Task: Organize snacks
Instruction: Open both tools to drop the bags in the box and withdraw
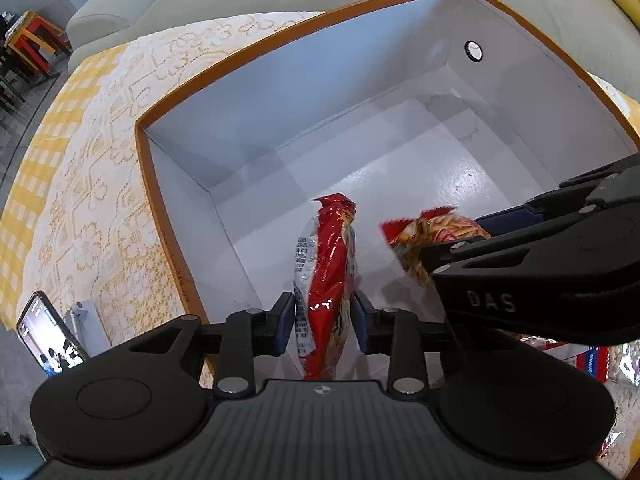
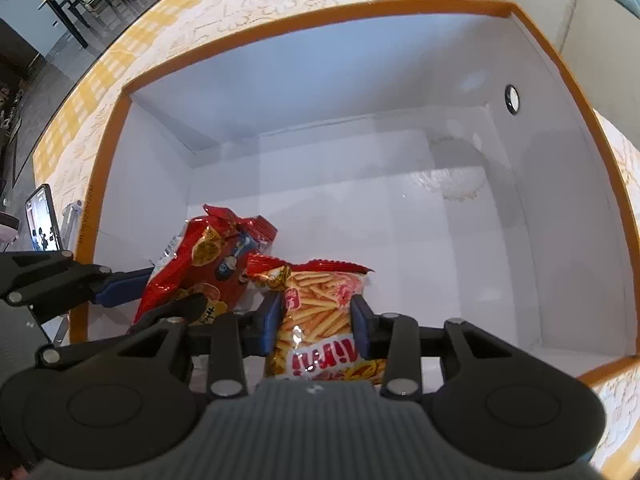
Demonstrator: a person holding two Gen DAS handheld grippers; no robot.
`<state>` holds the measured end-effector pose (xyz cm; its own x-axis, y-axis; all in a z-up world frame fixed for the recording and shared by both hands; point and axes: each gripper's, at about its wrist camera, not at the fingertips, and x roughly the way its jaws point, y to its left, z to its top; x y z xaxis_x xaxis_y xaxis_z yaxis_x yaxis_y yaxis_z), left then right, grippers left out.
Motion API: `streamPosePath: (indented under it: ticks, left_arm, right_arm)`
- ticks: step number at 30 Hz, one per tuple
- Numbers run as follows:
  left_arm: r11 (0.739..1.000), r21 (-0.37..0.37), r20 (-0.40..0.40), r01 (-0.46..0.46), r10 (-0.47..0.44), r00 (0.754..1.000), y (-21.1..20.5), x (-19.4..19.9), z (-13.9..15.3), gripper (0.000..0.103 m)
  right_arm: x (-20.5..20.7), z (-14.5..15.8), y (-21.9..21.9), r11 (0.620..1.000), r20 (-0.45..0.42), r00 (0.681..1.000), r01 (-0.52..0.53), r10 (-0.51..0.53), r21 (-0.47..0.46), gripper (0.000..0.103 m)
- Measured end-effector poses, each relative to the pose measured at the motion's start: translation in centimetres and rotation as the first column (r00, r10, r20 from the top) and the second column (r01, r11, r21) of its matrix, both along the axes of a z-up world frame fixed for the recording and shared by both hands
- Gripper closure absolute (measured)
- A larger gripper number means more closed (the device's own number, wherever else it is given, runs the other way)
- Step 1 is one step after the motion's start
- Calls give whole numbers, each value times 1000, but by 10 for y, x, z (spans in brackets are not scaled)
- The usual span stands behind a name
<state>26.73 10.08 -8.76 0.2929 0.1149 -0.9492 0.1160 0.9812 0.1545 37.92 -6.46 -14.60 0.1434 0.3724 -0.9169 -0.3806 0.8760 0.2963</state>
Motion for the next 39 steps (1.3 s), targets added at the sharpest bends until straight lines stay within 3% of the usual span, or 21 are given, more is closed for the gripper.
streamPosePath:
  ticks: [3, 13, 20, 29, 39]
  left_arm:
    - [1000, 11, 17, -7, 7, 1000, 0, -1, 4, 49]
    - [1000, 7, 110, -19, 18, 994, -4, -8, 27, 46]
    - [998, 63, 182, 3, -15, 983, -16, -16, 45, 46]
    - [999, -40, 190, 28, -20, 982, -26, -40, 69, 46]
    - [980, -133, 270, 145, -105, 957, -51, -100, 76, 46]
  right_arm:
    - [-2, 4, -3, 1000, 16, 1000, 1, -1, -5, 63]
    - [-9, 32, -12, 998, 135, 991, -2, 10, -61, 56]
    - [-23, 59, -23, 997, 231, 972, -12, 28, -71, 55]
    - [-48, 91, -41, 998, 298, 954, -19, 38, -67, 55]
    - [-131, 108, -89, 998, 438, 899, 53, -27, -47, 55]
